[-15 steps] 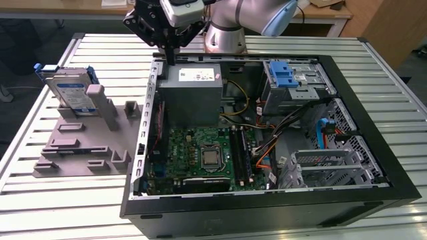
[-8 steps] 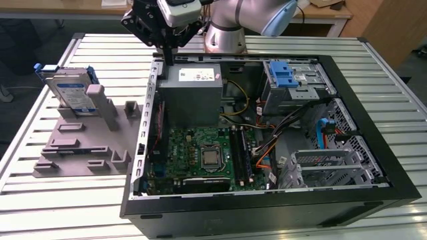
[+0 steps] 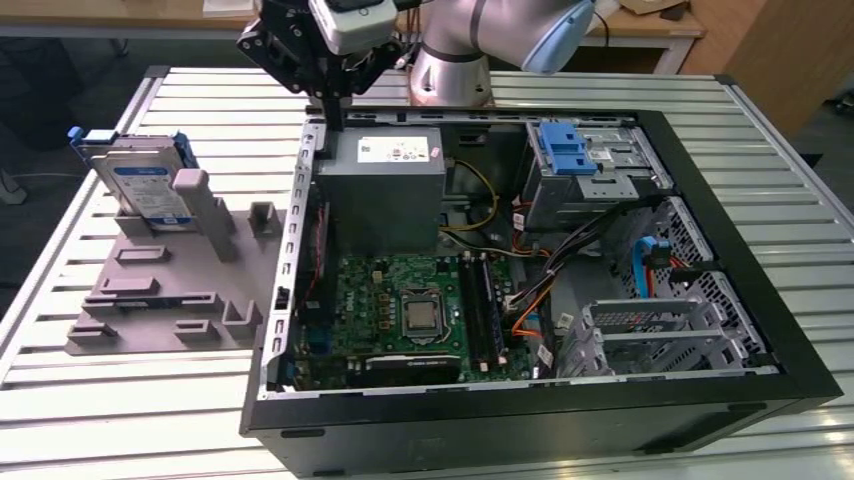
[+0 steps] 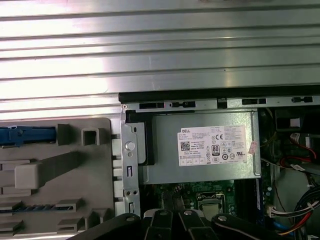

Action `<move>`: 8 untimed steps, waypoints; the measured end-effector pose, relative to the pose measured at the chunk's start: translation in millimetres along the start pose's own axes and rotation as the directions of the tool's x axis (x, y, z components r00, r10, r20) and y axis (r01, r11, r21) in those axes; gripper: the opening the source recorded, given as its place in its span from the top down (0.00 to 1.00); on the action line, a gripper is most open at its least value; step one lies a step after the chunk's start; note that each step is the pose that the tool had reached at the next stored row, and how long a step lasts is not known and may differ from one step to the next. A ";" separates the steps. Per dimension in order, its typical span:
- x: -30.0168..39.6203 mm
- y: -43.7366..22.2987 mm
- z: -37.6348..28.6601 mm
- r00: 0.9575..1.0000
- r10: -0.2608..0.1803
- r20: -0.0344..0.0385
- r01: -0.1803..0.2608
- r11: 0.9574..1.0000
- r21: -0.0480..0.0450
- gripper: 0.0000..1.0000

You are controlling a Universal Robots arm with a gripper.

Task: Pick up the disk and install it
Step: 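Reach for the disk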

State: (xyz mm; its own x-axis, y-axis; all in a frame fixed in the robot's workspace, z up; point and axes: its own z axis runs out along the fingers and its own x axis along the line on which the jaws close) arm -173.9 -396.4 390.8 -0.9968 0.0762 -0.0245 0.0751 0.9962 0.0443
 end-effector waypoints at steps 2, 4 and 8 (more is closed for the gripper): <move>0.9 -0.1 0.1 1.000 0.000 0.000 0.000 1.000 0.000 0.89; 1.8 -0.1 0.1 1.000 0.000 0.000 0.000 1.000 0.000 0.89; 3.6 -0.3 0.3 1.000 0.000 0.000 0.000 1.000 0.000 0.89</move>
State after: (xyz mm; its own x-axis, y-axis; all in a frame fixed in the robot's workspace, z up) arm -177.5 -396.4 390.4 -0.9968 0.0762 -0.0245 0.0751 0.9962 0.0444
